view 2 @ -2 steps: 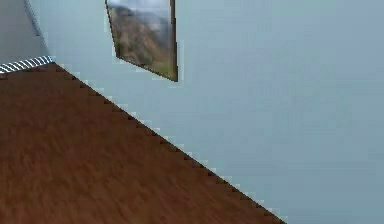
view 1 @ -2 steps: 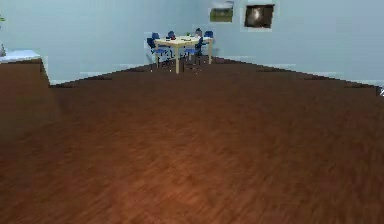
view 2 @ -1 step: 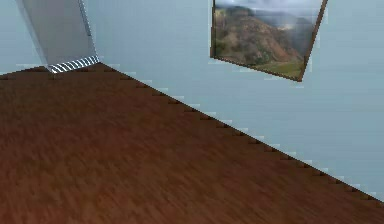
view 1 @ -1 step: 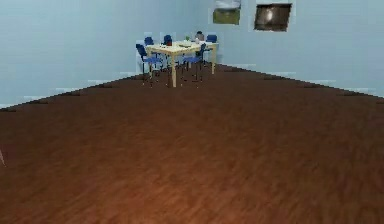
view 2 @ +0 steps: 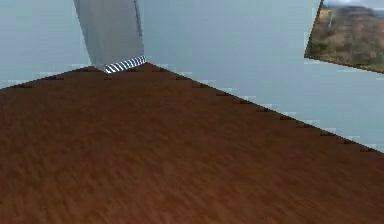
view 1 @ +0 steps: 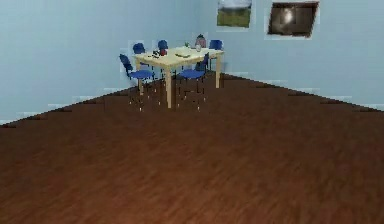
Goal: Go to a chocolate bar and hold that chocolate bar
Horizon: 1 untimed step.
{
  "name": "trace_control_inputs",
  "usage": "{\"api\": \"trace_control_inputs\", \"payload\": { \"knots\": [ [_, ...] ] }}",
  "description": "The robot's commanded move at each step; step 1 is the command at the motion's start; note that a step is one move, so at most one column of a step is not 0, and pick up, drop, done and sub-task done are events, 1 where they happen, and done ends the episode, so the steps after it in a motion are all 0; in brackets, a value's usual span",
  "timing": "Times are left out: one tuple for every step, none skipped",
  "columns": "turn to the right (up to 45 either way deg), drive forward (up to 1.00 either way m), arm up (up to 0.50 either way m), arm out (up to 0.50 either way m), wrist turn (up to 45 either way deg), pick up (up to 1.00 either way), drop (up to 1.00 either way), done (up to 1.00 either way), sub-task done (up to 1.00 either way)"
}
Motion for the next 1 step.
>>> {"api": "trace_control_inputs", "payload": {
  "knots": [
    [0.0, 1.0, 0.0, 0.0, 0.0, 0.0, 0.0, 0.0, 0.0]
  ]
}}
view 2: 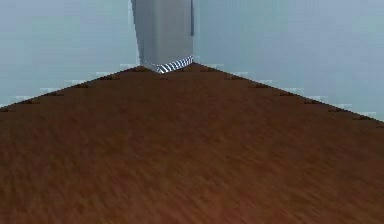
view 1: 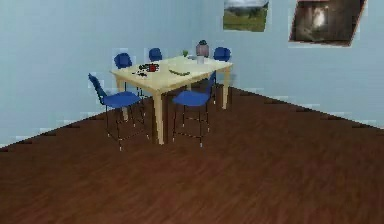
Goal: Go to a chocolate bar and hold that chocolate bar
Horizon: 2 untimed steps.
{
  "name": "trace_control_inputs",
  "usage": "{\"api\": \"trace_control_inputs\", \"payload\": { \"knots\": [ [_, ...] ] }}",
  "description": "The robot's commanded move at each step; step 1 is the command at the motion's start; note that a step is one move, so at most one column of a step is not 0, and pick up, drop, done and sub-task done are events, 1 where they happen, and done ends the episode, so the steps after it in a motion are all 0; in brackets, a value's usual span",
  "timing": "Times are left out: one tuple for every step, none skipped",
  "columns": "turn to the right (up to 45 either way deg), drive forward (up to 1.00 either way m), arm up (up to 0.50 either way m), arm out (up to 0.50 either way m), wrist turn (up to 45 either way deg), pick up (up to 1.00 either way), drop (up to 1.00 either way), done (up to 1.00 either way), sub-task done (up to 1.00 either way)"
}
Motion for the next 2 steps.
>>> {"api": "trace_control_inputs", "payload": {
  "knots": [
    [0.0, 1.0, 0.0, 0.0, 0.0, 0.0, 0.0, 0.0, 0.0],
    [3.0, 0.0, 0.0, 0.0, 0.0, 0.0, 0.0, 0.0, 0.0]
  ]
}}
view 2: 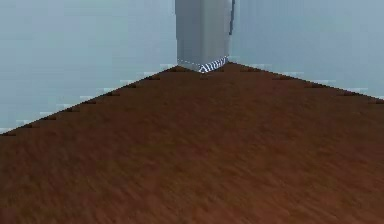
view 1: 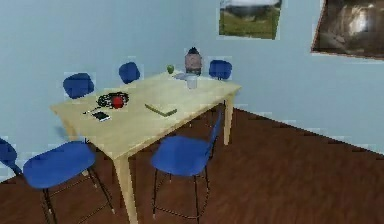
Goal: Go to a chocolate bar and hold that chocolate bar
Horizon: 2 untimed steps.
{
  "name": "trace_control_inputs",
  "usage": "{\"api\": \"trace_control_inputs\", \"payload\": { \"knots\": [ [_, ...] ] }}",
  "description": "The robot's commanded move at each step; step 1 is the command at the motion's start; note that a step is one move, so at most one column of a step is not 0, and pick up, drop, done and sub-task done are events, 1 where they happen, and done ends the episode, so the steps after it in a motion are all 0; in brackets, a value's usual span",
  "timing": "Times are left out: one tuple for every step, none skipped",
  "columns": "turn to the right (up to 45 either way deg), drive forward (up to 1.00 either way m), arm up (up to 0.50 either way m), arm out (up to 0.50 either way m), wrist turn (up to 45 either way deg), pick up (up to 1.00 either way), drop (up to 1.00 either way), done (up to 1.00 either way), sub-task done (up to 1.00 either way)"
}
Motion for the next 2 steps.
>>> {"api": "trace_control_inputs", "payload": {
  "knots": [
    [0.0, 0.5, 0.0, 0.0, 0.0, 0.0, 0.0, 0.0, 0.0],
    [-45.0, 0.0, 0.0, 0.0, 0.0, 0.0, 0.0, 0.0, 0.0]
  ]
}}
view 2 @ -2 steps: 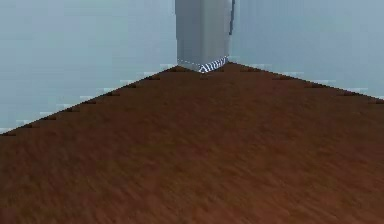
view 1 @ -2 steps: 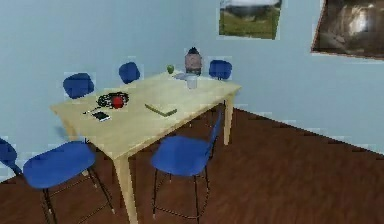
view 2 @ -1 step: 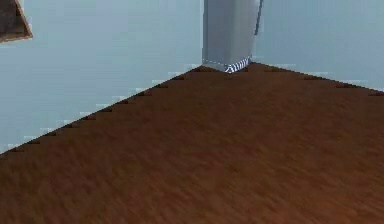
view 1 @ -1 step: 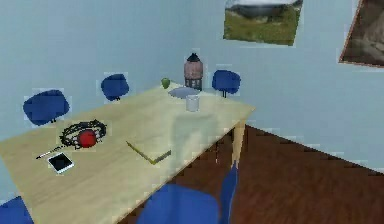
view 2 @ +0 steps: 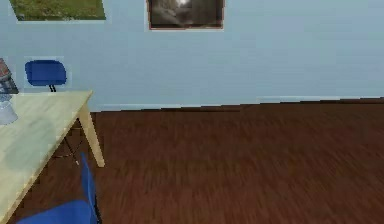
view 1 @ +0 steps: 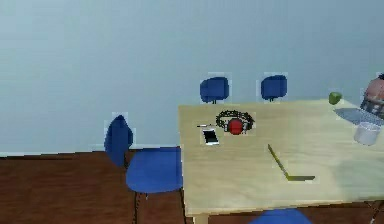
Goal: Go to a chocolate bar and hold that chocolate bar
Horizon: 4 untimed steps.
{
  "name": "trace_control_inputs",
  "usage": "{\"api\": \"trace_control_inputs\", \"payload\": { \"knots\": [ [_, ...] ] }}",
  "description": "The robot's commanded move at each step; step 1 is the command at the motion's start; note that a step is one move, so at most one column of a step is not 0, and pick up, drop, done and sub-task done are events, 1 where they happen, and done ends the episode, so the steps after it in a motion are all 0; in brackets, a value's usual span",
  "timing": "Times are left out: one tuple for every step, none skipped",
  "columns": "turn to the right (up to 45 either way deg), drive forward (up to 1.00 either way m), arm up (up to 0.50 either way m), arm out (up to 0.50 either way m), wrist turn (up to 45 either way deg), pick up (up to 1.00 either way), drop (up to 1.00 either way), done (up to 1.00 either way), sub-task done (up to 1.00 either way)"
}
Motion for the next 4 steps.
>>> {"api": "trace_control_inputs", "payload": {
  "knots": [
    [-45.0, 0.0, 0.0, 0.0, 0.0, 0.0, 0.0, 0.0, 0.0],
    [-15.0, 0.0, 0.0, 0.0, 0.0, 0.0, 0.0, 0.0, 0.0],
    [45.0, 0.0, 0.0, 0.0, 0.0, 0.0, 0.0, 0.0, 0.0],
    [45.0, 0.0, 0.0, 0.0, 0.0, 0.0, 0.0, 0.0, 0.0]
  ]
}}
